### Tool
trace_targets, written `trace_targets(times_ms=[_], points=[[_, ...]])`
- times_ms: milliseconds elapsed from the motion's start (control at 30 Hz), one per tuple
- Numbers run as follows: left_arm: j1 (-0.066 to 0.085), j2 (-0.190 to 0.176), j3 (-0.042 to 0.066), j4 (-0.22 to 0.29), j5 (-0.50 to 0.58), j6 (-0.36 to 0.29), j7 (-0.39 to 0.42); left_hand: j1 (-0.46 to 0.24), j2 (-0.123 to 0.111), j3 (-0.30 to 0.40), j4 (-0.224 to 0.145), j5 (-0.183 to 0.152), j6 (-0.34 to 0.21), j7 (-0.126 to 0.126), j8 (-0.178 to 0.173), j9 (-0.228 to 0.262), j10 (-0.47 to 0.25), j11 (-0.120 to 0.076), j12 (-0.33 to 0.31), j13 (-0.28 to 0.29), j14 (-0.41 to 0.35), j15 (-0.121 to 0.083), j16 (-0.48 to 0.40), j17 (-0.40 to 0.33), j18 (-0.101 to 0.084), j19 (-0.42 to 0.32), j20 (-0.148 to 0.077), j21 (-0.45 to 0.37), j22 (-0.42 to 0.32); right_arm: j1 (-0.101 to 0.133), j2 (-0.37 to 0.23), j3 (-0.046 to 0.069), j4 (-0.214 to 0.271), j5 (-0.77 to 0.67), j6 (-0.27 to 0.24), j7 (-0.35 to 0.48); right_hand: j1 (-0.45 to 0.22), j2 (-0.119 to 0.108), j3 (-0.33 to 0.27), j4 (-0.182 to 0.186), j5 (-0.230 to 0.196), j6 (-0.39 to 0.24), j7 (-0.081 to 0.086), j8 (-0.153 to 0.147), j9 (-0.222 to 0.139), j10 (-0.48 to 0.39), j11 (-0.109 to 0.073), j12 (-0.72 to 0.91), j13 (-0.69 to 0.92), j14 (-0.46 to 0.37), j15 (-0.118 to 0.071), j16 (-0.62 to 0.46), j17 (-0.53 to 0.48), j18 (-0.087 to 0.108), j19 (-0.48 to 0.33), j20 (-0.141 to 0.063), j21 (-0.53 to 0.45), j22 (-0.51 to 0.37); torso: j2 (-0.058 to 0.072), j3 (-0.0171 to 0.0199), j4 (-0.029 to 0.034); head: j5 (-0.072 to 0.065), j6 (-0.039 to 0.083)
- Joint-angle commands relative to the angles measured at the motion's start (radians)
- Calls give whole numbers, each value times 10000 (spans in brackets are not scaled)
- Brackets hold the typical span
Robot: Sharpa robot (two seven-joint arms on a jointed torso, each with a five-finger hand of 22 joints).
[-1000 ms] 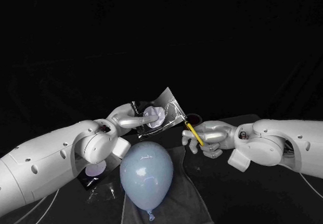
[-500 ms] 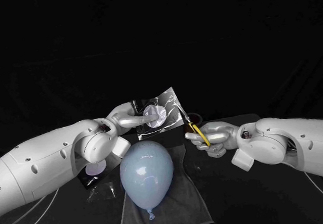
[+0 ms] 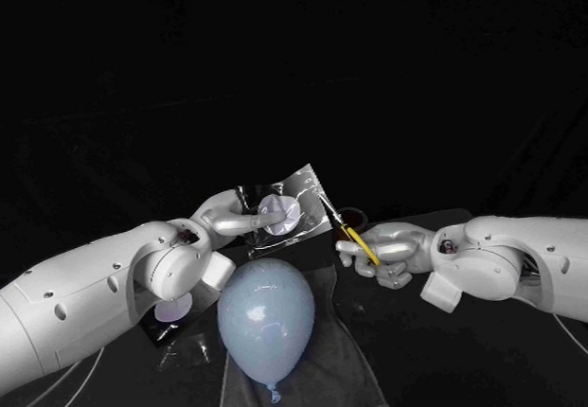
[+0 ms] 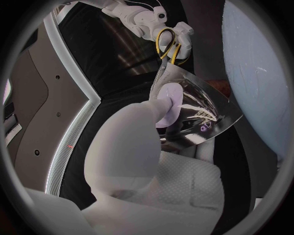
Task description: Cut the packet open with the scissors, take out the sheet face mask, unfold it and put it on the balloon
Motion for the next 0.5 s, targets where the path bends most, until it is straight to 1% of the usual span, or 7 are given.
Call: trace_targets(times_ms=[33, 67, 133, 167, 200, 367, 500], points=[[-9, 2, -3, 19, -197, 90, 84, -18, 84, 69, -133, 31, 82, 22, 28, 454, 83, 11, -39, 14, 42, -14, -57, 8, 124, 68, -24, 64, 14, 22, 16, 22, 5, 315, -388, 580, -72, -218, -282, 0, 12, -176, 312, -694, -516, -39, -183, -1585, -1151, 780, -389, -126, 1494, 88, 409, 336, -111, 1956, 4, 3, -2, -18, 12], [-9, 2, -4, 21, -224, 97, 90, -18, 84, 69, -133, 31, 82, 22, 28, 454, 83, 11, -39, 14, 42, -14, -57, 8, 124, 68, -24, 64, 14, 22, 26, 21, 5, 328, -391, 606, -106, -254, -283, 7, 5, -203, 360, -888, -661, -253, -68, -2045, -1481, 765, -291, -159, 1441, 111, 381, 388, -172, 1928, 6, 7, 0, -24, 13], [-10, 4, -4, 26, -287, 112, 104, -22, 85, 71, -141, 31, 81, 22, 29, 458, 84, 11, -39, 14, 42, -14, -59, 9, 124, 68, -25, 65, 14, 22, 47, 21, 8, 353, -400, 653, -139, -308, -282, 9, -15, -498, 563, -1252, -879, -707, 102, -2748, -1981, 751, -135, -189, 1390, 126, 347, 510, -246, 1894, 4, 6, -1, -24, 11], [-11, 5, -4, 28, -320, 120, 111, -22, 85, 71, -141, 31, 81, 22, 29, 458, 84, 11, -39, 14, 42, -14, -59, 9, 124, 68, -25, 65, 14, 22, 59, 21, 10, 363, -402, 672, -171, -332, -279, 15, -14, -634, 725, -1529, -1090, -810, 228, -3226, -2413, 740, -22, -206, 1357, 131, 326, 654, -290, 1874, 4, 6, -2, -25, 13], [-11, 5, -4, 30, -347, 127, 116, -22, 85, 71, -141, 31, 81, 22, 29, 458, 84, 11, -39, 14, 42, -14, -59, 9, 124, 68, -25, 65, 14, 22, 71, 21, 11, 371, -404, 689, -181, -347, -280, 12, -15, -669, 802, -1679, -1223, -901, 316, -3543, -2709, 731, 43, -217, 1335, 139, 312, 728, -315, 1862, 3, 5, 0, -30, 11], [-12, 6, -4, 39, -444, 138, 140, -22, 85, 71, -141, 31, 81, 22, 29, 458, 84, 11, -39, 14, 42, -14, -59, 9, 124, 68, -25, 65, 14, 22, 105, 20, 19, 392, -387, 722, -204, -392, -274, 9, -26, -737, 961, -2013, -1545, -1007, 479, -4325, -3556, 702, 205, -247, 1265, 175, 259, 909, -419, 1811, 5, 6, -3, -34, 17], [-14, 8, -4, 46, -503, 153, 154, -26, 86, 73, -153, 31, 78, 21, 30, 463, 84, 10, -39, 14, 42, -14, -61, 10, 124, 67, -27, 67, 14, 22, 137, 21, 14, 405, -376, 748, -231, -421, -276, 16, -19, -752, 1022, -2097, -1641, -1055, 549, -4604, -3889, 678, 259, -280, 1200, 206, 200, 973, -541, 1750, 3, 3, -1, -45, 28]])
